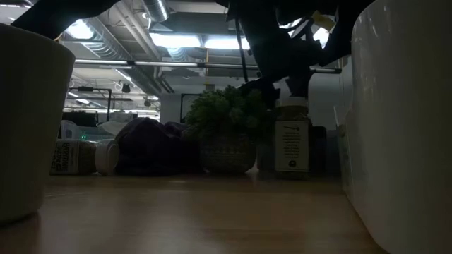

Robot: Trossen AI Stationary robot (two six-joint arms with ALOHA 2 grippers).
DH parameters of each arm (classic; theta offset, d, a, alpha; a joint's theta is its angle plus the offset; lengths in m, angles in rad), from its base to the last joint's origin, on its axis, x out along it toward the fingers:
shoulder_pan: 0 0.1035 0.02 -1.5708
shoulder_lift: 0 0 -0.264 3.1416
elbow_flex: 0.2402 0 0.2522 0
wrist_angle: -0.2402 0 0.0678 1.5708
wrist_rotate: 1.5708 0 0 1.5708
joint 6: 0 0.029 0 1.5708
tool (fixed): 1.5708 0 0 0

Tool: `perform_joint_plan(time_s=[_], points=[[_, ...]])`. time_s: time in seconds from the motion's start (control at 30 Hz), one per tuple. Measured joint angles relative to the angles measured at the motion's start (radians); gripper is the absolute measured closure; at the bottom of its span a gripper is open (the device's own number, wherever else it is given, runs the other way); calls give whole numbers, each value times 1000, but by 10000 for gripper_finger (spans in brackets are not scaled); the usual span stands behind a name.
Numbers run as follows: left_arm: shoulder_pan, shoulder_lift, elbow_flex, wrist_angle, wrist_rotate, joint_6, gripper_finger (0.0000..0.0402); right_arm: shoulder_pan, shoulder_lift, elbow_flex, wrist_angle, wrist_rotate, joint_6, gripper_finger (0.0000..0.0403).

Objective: Sort spices by type
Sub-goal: Put the green seasoning can into the black bin, then put the top red seasoning can into the orange bin

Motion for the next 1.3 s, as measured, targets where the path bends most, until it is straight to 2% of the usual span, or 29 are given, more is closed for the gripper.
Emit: perform_joint_plan(time_s=[0.2,0.57,0.83,1.0,1.1,1.17,1.23,1.3], points=[[-4,0,0,-2,0,3,183,0,0,0,0,0,0,118],[-16,-15,0,10,-50,-71,199,0,0,2,2,1,0,118],[10,-87,3,-20,-58,-242,201,1,1,2,0,3,-7,118],[33,-148,3,-91,-29,-419,201,0,1,2,3,114,7,118],[65,-205,3,-186,79,-545,202,0,1,1,2,229,37,118],[103,-241,3,-255,236,-625,202,-11,1,1,4,272,42,118],[146,-267,3,-303,423,-672,202,-45,1,1,5,252,43,118],[188,-288,3,-343,567,-693,202,-97,1,1,5,193,43,118]])
